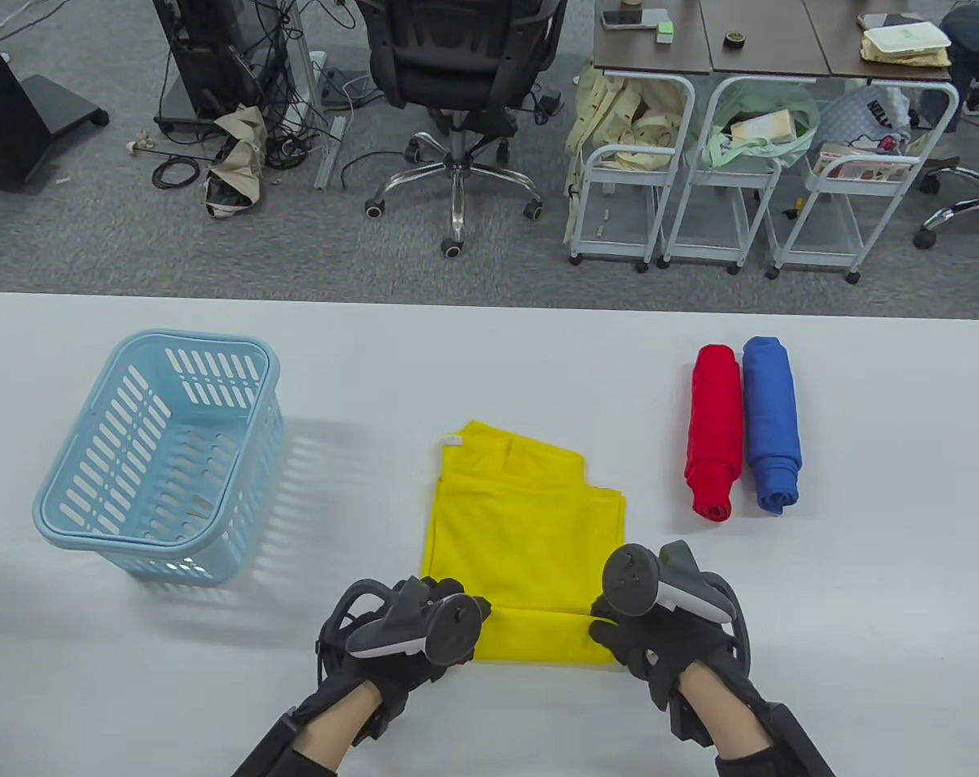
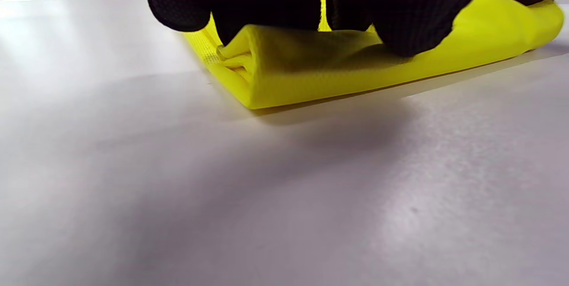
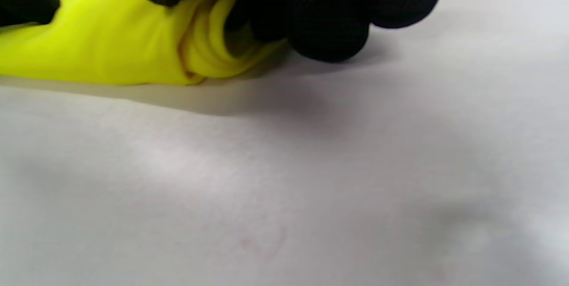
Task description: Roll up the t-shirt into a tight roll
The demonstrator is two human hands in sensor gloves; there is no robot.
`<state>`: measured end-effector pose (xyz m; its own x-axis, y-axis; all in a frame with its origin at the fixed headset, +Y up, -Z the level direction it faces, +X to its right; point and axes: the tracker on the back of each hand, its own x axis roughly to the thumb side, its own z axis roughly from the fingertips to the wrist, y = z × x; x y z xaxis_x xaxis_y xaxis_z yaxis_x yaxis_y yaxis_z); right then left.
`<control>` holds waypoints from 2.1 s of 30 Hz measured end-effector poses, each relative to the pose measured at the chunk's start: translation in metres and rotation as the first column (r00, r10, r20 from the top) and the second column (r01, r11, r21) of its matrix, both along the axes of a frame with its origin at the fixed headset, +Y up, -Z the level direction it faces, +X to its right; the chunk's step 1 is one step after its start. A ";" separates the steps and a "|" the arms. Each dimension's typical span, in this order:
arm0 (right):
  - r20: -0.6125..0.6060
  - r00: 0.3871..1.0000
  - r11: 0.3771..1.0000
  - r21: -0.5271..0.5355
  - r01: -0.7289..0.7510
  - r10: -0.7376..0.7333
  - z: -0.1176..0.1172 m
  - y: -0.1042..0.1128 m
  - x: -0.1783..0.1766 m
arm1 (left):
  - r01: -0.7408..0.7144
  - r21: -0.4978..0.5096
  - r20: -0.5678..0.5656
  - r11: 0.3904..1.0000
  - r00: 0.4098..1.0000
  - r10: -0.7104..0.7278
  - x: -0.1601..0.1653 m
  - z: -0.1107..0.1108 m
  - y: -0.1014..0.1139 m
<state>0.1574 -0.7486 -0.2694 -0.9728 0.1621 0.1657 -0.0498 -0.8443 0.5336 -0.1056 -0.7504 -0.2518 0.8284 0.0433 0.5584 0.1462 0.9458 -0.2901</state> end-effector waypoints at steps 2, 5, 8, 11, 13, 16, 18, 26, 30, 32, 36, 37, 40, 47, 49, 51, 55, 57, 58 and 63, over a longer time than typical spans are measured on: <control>0.050 0.989 0.985 0.095 -0.141 0.137 0.001 0.009 0.006 | -0.023 -0.029 -0.015 0.999 1.000 0.022 -0.001 0.000 -0.001; 0.037 0.996 0.975 0.204 -0.090 0.084 0.005 0.029 0.006 | -0.015 -0.025 -0.010 1.000 1.000 0.015 -0.002 0.000 -0.002; -0.148 0.983 0.979 0.156 0.130 -0.106 0.012 0.030 -0.011 | -0.015 -0.026 -0.009 1.000 1.000 0.014 -0.001 0.000 -0.002; -0.228 0.974 0.996 0.086 0.003 0.017 0.019 0.005 -0.033 | -0.007 -0.022 -0.005 1.000 1.000 0.007 -0.001 0.001 -0.002; -0.252 0.950 0.983 0.043 -0.181 0.186 0.021 -0.013 -0.041 | 0.005 -0.013 -0.002 1.000 1.000 -0.005 -0.002 0.001 -0.001; -0.232 0.959 0.985 0.098 -0.145 0.164 0.018 -0.010 -0.042 | 0.048 0.022 0.000 0.999 0.999 -0.048 -0.001 0.002 -0.002; -0.225 0.965 0.988 0.113 -0.108 0.132 0.016 -0.009 -0.039 | 0.097 0.059 -0.008 0.994 0.995 -0.096 0.000 0.001 -0.002; -0.199 0.980 0.996 0.091 -0.008 0.026 0.008 -0.001 -0.028 | 0.039 0.115 -0.016 0.993 0.999 -0.037 -0.003 -0.003 0.005; -0.138 0.974 0.984 -0.049 0.172 -0.177 0.003 -0.002 -0.010 | -0.157 -0.061 -0.076 0.986 0.985 0.152 -0.018 -0.008 0.008; -0.081 0.975 0.976 -0.087 0.201 -0.208 0.001 -0.007 -0.003 | -0.260 -0.137 -0.129 0.956 0.961 0.243 -0.026 -0.013 0.003; -0.063 0.993 0.994 -0.042 0.097 -0.099 0.002 -0.008 -0.007 | -0.182 -0.066 -0.155 0.981 0.973 0.170 -0.031 -0.018 0.000; -0.056 0.996 0.998 -0.019 0.066 -0.067 0.002 -0.008 -0.008 | -0.141 -0.026 -0.164 0.990 0.977 0.135 -0.031 -0.019 -0.001; -0.044 0.997 0.998 -0.019 0.063 -0.063 0.002 -0.009 -0.008 | -0.043 0.048 -0.184 0.998 0.982 0.051 -0.032 -0.018 0.000; -0.036 0.997 0.998 -0.021 0.066 -0.066 0.001 -0.009 -0.008 | -0.113 0.141 -0.064 0.984 0.990 0.123 -0.009 0.007 0.030; -0.027 0.997 0.997 -0.018 0.070 -0.070 0.001 -0.008 -0.007 | -0.107 0.076 -0.012 0.991 0.994 0.108 0.001 0.010 0.019; 0.024 0.999 0.998 0.053 -0.028 0.027 0.003 -0.003 -0.007 | -0.016 0.025 0.035 1.000 0.999 0.015 0.008 0.010 0.004; 0.098 0.965 0.946 0.196 -0.260 0.245 0.007 0.013 -0.003 | 0.028 0.051 0.046 0.998 0.998 -0.030 0.013 0.009 0.001; 0.089 0.971 0.936 0.259 -0.237 0.221 0.010 0.024 -0.005 | 0.026 0.042 0.044 0.999 0.999 -0.028 0.011 0.010 -0.001; 0.045 0.980 0.941 0.274 -0.198 0.193 0.012 0.027 -0.007 | 0.030 0.043 0.044 0.999 0.998 -0.032 0.010 0.009 -0.001; -0.271 0.963 0.988 0.147 0.050 -0.009 0.025 0.013 -0.038 | 0.057 0.053 0.040 0.997 0.997 -0.059 0.009 0.007 -0.005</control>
